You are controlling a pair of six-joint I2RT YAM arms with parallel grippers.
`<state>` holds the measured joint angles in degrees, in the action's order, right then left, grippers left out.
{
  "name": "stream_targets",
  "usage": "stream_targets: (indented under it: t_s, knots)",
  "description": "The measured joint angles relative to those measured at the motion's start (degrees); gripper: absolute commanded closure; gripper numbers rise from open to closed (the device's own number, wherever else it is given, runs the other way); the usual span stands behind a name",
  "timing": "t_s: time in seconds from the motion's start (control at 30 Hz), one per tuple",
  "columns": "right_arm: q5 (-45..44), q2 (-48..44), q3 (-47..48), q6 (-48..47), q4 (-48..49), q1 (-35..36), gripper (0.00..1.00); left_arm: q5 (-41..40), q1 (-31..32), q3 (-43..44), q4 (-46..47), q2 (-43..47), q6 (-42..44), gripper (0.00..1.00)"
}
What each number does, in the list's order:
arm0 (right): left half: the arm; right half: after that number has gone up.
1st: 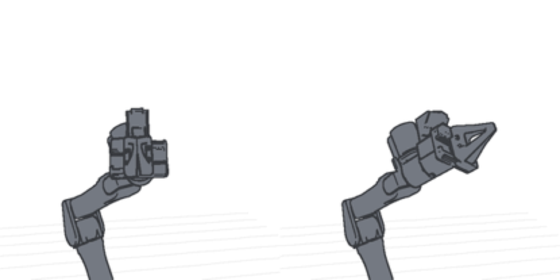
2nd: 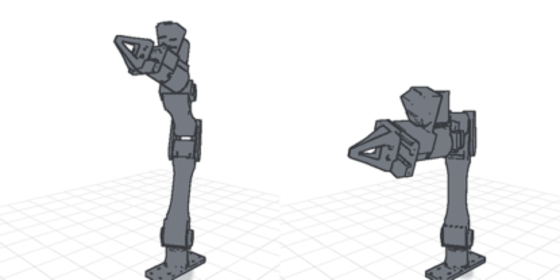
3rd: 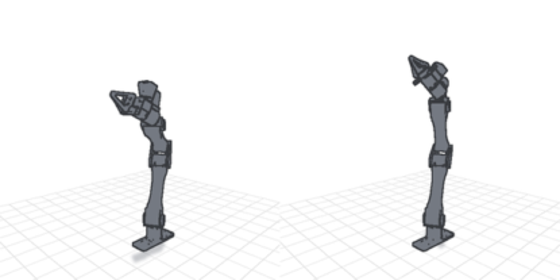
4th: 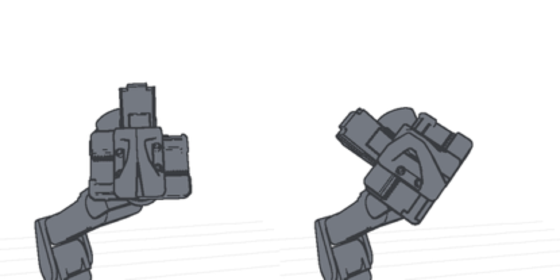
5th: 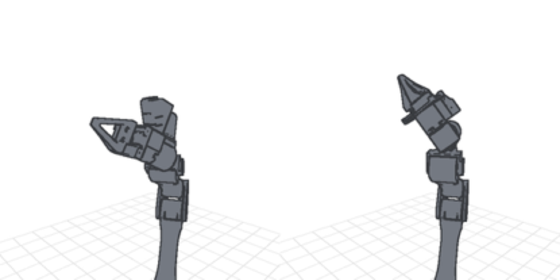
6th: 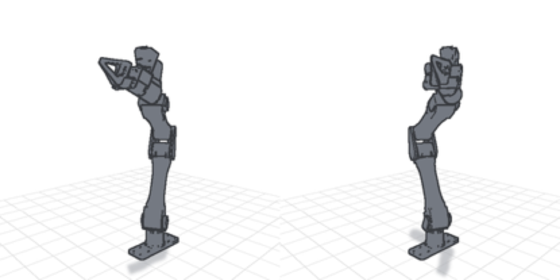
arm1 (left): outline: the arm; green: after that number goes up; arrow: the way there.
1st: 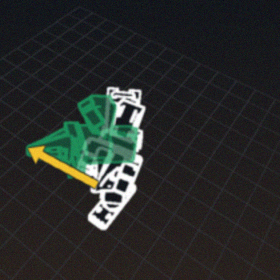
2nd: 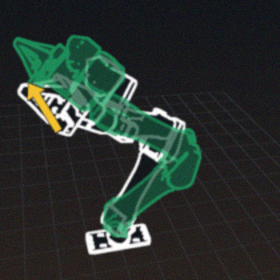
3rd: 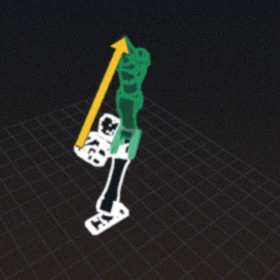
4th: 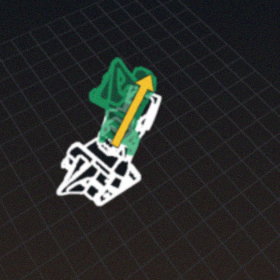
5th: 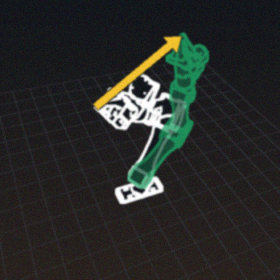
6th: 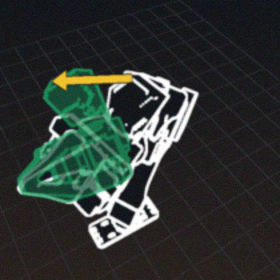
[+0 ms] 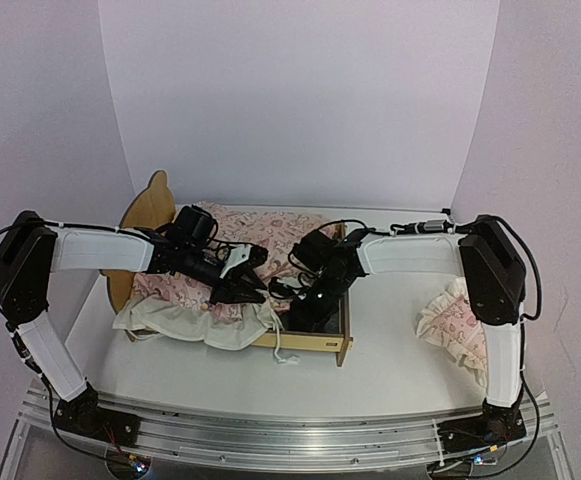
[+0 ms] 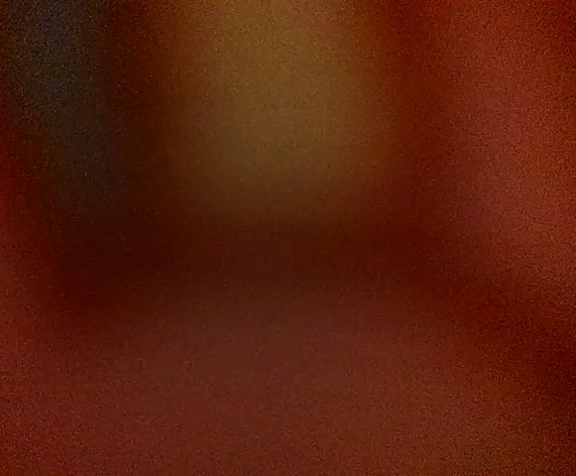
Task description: Set up the pet bed
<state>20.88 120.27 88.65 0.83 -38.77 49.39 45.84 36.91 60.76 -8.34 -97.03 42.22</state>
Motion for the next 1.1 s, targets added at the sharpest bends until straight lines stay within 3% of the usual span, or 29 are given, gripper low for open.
stream_targets:
  t_s: [0.3, 0.73, 1.0, 1.1]
  knots:
    - [-9.0, -2.2, 1.7, -4.8, -4.2, 2.1, 0.72, 4.7, 0.0, 0.4, -6.4, 0.0, 4.3, 0.60]
    - [-7.6, -15.5, -0.6, -4.0, -11.5, 2.1, 0.67, 9.6, 0.0, 5.8, -14.7, 0.0, 7.6, 0.58]
    - [-6.6, -10.5, -3.4, 2.5, -1.1, 2.3, 0.65, 6.1, 0.1, 5.1, -12.8, 0.0, 7.3, 0.45]
    - [-6.6, -8.0, -3.5, 2.8, 2.7, 2.5, 0.64, 2.9, 0.4, 3.4, -9.8, 0.0, 7.2, 0.44]
